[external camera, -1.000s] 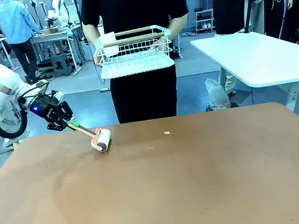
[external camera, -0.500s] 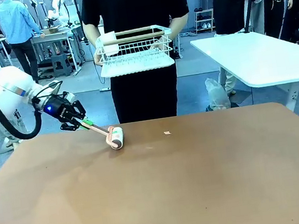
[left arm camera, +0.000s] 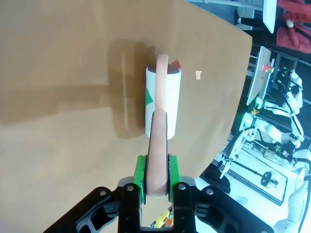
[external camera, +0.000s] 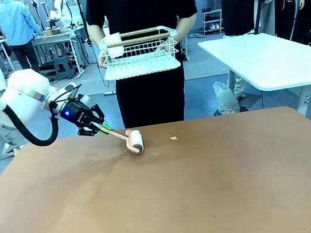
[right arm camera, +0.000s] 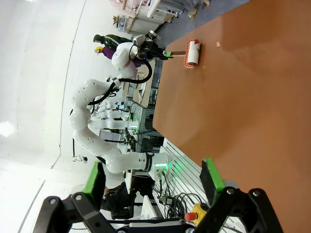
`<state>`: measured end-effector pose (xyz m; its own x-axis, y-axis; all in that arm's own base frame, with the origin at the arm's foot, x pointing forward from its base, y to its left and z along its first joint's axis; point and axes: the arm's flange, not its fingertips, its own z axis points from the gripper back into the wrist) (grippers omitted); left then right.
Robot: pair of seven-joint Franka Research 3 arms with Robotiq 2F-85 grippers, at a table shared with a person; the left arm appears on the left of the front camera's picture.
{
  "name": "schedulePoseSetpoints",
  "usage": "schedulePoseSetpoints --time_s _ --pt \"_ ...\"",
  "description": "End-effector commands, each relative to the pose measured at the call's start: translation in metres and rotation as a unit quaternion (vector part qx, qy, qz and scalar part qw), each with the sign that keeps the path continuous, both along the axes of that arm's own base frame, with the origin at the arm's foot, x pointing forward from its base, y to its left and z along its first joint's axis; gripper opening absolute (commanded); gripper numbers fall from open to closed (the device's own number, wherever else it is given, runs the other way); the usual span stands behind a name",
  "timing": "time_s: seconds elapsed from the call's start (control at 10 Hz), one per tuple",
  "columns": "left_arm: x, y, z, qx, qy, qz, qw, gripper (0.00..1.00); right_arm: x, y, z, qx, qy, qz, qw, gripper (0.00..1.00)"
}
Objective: Clean the table.
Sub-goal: Clean the table with the Lint Roller when the human lifts the Dish drying rack.
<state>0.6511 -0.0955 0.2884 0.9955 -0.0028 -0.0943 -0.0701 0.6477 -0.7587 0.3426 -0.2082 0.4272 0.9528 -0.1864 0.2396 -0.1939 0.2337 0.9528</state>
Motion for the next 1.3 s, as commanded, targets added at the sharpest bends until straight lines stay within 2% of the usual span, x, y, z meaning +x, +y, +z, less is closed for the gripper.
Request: schedulePoseSetpoints --time_s 0.0,0.8,1.2 --pt "-0.025 -0.013 -0.014 0.012 -0.022 0.004 1.000 0.22 -0.001 0.000 0.003 0.000 -0.005 0.000 1.000 1.00" --pt "0.005 -0.080 -0.016 0.009 -0.028 -0.060 0.998 0.22 -0.001 0.000 0.003 0.000 -0.005 0.000 1.000 1.00" --pt "0.009 -0.115 -0.017 0.005 -0.012 -0.028 1.000 0.22 -0.001 0.000 0.003 0.000 -0.005 0.000 1.000 1.00"
